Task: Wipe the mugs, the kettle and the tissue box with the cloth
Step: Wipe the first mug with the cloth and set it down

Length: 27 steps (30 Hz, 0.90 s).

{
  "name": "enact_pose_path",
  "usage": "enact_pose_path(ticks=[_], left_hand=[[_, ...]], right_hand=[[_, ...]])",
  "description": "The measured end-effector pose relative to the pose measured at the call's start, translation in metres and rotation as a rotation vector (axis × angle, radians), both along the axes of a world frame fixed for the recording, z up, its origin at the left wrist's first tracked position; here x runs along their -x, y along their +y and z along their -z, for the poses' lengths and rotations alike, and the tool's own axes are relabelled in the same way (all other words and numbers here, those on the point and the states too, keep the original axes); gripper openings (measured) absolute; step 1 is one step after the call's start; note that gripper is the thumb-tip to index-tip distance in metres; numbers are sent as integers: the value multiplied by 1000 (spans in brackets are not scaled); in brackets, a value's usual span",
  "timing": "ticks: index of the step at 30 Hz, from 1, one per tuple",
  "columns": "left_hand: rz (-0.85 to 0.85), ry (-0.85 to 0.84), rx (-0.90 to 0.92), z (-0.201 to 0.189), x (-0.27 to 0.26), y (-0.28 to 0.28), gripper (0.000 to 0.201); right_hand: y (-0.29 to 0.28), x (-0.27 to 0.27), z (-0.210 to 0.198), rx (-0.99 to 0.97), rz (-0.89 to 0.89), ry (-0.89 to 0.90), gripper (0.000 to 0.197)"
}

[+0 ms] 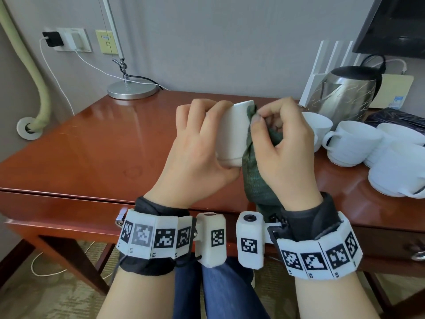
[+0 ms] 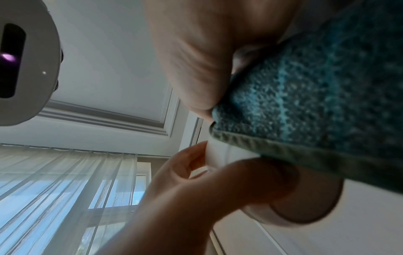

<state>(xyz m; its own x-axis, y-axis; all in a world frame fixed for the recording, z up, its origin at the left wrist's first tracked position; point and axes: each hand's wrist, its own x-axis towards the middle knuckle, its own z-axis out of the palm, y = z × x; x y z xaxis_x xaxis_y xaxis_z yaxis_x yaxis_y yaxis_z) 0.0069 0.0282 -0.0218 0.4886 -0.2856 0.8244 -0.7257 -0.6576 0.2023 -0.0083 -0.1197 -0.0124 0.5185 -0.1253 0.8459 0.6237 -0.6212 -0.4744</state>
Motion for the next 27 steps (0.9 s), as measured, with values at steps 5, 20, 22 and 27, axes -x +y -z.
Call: enact_pose_path(ticks=[5, 20, 22, 27], left_hand=[[-22, -18, 16, 0, -3, 2, 69], [8, 41, 46, 2, -3, 2, 76], [-7, 43, 99, 5, -5, 4, 78], [4, 82, 254, 8, -7, 8, 87]], right_hand=[[7, 8, 12, 70, -22, 35, 3], [-6, 6, 13, 32, -86, 77, 5], [-6, 8, 16, 78, -87, 86, 2], [-17, 3, 21, -49, -36, 127, 10]])
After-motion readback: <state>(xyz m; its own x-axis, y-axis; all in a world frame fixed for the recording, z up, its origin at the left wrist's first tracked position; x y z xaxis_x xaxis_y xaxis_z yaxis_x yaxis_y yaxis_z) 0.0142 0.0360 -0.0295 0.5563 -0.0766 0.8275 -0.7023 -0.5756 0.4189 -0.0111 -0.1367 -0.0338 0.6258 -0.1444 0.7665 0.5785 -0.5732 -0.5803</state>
